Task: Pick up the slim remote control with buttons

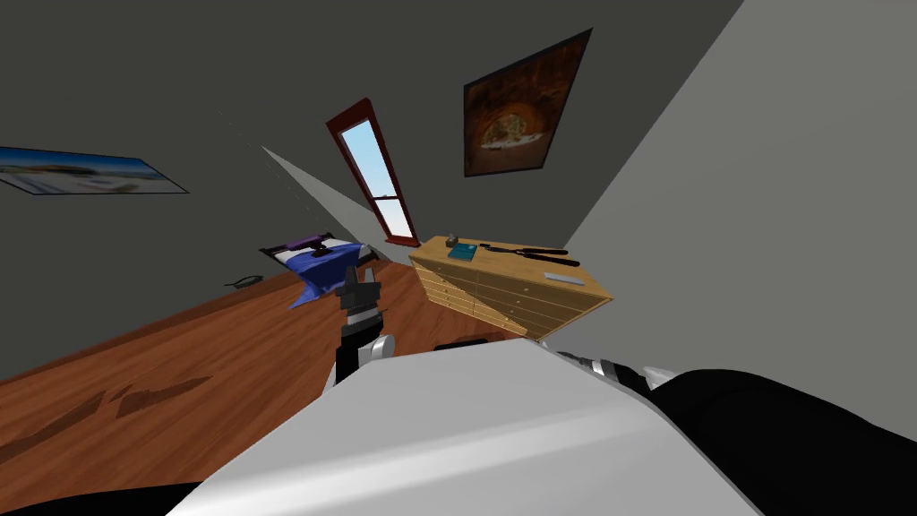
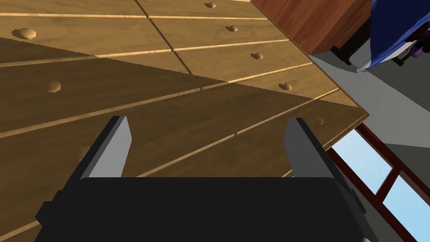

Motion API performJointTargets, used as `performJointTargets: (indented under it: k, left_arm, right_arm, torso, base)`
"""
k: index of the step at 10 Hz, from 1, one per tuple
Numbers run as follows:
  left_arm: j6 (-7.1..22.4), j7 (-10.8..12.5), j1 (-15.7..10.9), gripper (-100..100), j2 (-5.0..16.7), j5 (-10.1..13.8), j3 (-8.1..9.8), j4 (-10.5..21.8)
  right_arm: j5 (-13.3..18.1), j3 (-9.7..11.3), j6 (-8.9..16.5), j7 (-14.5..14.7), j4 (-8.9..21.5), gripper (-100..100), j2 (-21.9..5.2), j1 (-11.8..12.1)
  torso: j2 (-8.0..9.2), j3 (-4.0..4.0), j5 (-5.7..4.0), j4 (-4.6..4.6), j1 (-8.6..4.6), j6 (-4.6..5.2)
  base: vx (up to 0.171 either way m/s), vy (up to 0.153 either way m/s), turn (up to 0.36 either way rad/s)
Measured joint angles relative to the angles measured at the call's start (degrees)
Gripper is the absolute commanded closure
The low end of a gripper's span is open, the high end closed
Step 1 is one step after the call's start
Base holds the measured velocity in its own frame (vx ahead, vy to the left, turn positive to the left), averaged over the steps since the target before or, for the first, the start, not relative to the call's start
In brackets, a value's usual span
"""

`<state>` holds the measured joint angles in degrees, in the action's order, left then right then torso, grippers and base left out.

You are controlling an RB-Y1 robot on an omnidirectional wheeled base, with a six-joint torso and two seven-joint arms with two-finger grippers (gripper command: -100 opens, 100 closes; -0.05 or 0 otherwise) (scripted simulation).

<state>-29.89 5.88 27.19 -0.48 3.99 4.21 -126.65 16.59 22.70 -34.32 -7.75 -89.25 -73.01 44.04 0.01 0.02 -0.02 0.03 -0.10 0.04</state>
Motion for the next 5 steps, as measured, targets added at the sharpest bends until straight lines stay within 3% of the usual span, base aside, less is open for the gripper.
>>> performJointTargets:
  k: [3,5]
  left_arm:
    - [0.0,0.0,0.0,0,0.0,0.0,0.00,0.0]
    - [0.0,0.0,0.0,0,0.0,0.0,0.00,0.0]
  right_arm:
    - [2.1,0.9,0.3,0.5,2.7,-100,-5.1,-0.1]
    - [2.4,0.9,-0.9,0.9,5.2,-100,-8.2,-0.2]
  torso:
    - [-0.08,-0.04,-0.01,-0.02,-0.05,-0.05]
    - [-0.03,-0.02,-0.01,-0.01,-0.04,0.01]
  base:
    - [0.017,-0.011,0.128]
    - [0.013,-0.014,0.065]
